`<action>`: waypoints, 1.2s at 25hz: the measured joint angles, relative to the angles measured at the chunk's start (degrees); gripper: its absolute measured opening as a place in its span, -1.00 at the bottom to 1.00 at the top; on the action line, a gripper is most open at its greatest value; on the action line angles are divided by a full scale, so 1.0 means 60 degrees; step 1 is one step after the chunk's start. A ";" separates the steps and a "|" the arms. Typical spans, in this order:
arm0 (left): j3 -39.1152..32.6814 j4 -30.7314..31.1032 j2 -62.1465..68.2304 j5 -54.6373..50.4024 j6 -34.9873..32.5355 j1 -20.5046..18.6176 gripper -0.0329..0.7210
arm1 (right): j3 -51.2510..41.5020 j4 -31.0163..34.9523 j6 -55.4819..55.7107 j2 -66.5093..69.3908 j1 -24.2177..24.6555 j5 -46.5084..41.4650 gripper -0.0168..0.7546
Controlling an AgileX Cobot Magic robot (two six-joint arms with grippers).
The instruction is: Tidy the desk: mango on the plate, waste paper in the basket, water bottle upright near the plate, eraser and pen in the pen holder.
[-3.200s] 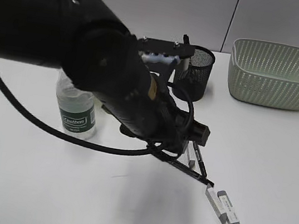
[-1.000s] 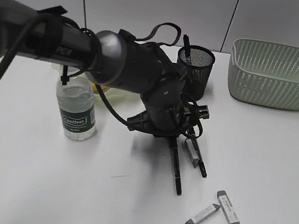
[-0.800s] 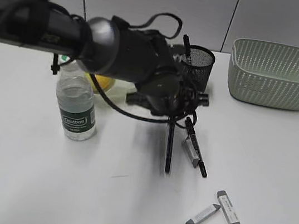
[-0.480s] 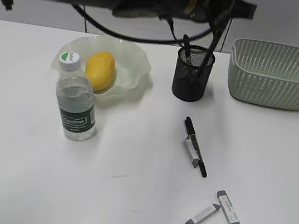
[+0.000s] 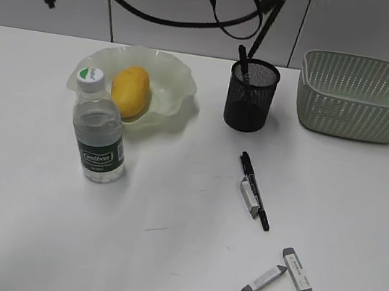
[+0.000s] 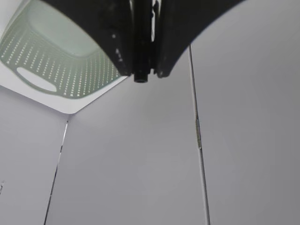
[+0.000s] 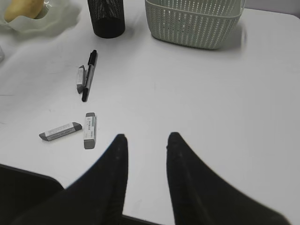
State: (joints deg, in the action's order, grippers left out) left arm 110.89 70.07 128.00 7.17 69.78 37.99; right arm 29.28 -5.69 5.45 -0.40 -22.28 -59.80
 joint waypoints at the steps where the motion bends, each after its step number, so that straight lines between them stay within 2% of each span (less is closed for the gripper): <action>1: 0.0177 0.0014 0.0218 0.0022 0.0000 0.0000 -0.64 | 0.0000 0.0000 0.0000 0.0000 0.0000 0.0000 -0.33; 7: 0.1271 0.0070 0.1210 0.0072 -0.0018 0.0000 -0.64 | 0.0000 0.0000 0.0000 0.0000 0.0000 0.0000 -0.33; 17: 0.1317 0.0367 0.2039 0.0069 -0.0052 -0.0135 -0.63 | 0.0000 0.0000 0.0000 0.0000 0.0000 0.0000 -0.33; 20: 0.1317 0.0493 0.2039 0.0069 -0.0052 -0.0255 -0.51 | 0.0000 0.0000 0.0000 0.0000 0.0000 0.0008 -0.33; 26: 0.1317 0.0540 0.2039 0.0069 -0.0052 -0.0286 -0.05 | 0.0000 0.0000 0.0000 0.0000 0.0000 0.0000 -0.33; 30: 0.1317 0.0542 0.1913 0.0018 -0.0052 -0.0286 0.04 | 0.0000 0.0000 0.0000 0.0000 0.0000 0.0000 -0.33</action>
State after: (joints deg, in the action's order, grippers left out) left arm 118.79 73.32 139.48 7.27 69.47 36.28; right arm 29.28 -5.69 5.45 -0.40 -22.28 -59.80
